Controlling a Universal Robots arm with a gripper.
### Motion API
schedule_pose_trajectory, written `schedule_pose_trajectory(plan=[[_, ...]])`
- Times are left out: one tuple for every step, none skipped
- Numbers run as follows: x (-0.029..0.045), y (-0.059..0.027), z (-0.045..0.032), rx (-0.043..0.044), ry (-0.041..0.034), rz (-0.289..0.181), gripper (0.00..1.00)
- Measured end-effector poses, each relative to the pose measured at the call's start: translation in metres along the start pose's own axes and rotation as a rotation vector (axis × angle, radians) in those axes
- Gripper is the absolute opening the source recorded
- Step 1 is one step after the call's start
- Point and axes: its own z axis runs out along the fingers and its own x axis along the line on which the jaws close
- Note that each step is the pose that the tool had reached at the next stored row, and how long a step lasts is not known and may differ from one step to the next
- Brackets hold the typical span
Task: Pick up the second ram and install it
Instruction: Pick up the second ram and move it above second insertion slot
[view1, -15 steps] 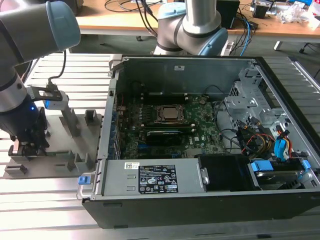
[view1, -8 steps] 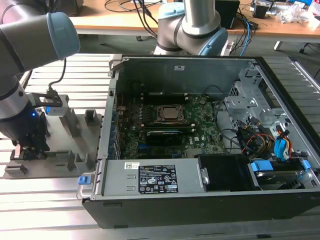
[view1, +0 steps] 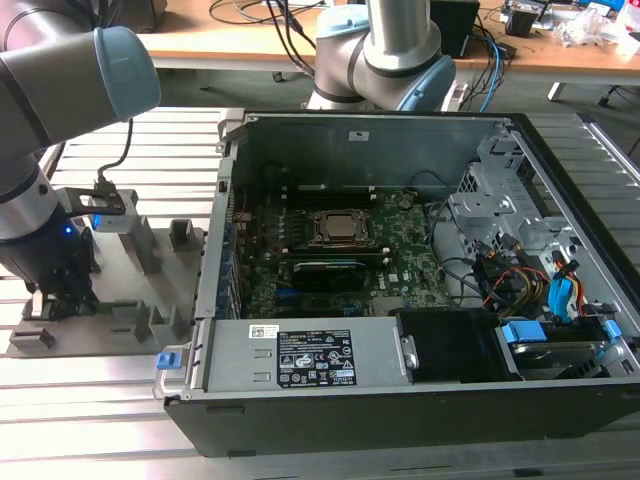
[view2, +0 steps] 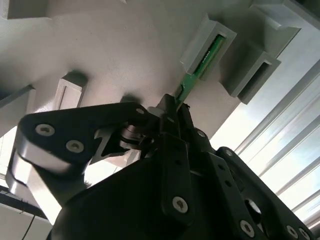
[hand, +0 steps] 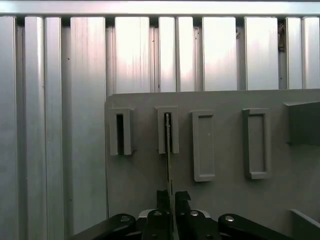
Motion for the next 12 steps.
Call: schedule_pose_trajectory(plan=[[0.0,0.0,0.0,0.0,-0.0001,0.0,0.16],[0.0,0.0,0.0,0.0,-0.0003,0.0,0.14],[0.0,0.0,0.0,0.0,-0.0005,0.0,0.14],[0.0,0.0,0.0,0.0,-0.0008,0.0,0.14],[0.0,0.0,0.0,0.0,-0.0013,0.0,0.14],[0.0,0.0,0.0,0.0,-0.0017,0.0,0.14],[0.0,0.0,0.0,0.0,-0.002,0.0,0.14],[0.0,0.0,0.0001,0.0,-0.0024,0.0,0.14],[0.0,0.0,0.0001,0.0,-0.0026,0.0,0.14],[0.0,0.0,0.0001,0.0,-0.0028,0.0,0.14],[0.0,0.0,0.0001,0.0,-0.0033,0.0,0.14],[0.0,0.0,0.0001,-0.0001,-0.0036,0.0,0.14]])
